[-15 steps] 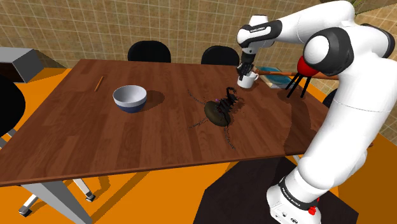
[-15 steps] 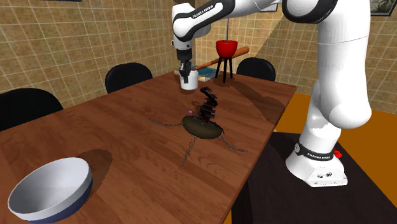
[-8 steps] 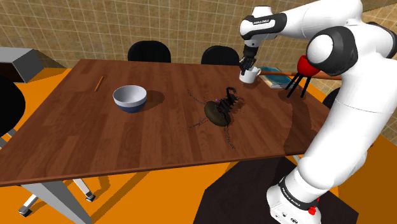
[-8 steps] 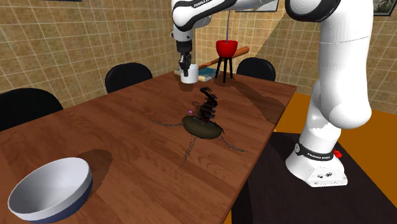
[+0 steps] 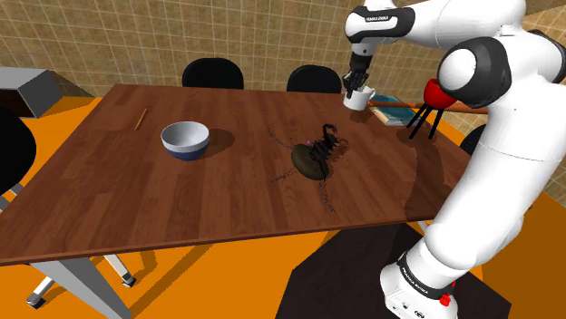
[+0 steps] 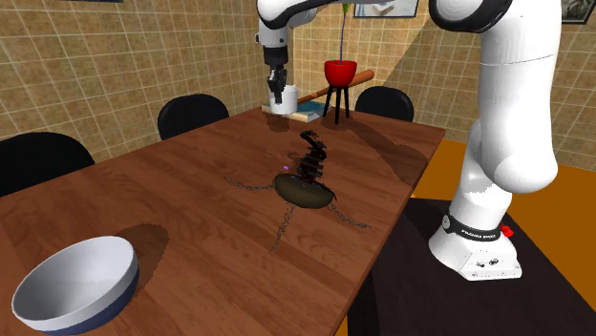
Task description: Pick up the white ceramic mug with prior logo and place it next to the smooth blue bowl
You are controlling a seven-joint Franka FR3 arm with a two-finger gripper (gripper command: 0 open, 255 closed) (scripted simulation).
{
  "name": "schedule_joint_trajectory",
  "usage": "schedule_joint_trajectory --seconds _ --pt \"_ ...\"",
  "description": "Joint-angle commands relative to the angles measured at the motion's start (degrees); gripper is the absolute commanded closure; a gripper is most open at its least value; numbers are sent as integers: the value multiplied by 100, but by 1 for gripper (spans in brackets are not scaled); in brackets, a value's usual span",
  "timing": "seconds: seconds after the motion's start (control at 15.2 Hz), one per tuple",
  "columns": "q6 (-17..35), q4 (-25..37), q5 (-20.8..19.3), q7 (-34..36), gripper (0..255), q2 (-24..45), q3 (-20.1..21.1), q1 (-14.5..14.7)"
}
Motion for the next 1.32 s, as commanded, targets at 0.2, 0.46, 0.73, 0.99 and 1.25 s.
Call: schedule_joint_trajectory --seconds 0.2,0.46,0.73,0.99,1.25 --pt "64 -480 -146 534 255 -413 171 359" --pt "130 -874 -249 1077 255 -729 378 682" --pt "161 -1147 -312 1619 255 -954 606 985" --pt "163 -1305 -342 2157 255 -1088 848 1275" --pt "143 -1354 -349 2688 255 -1134 1096 1558"
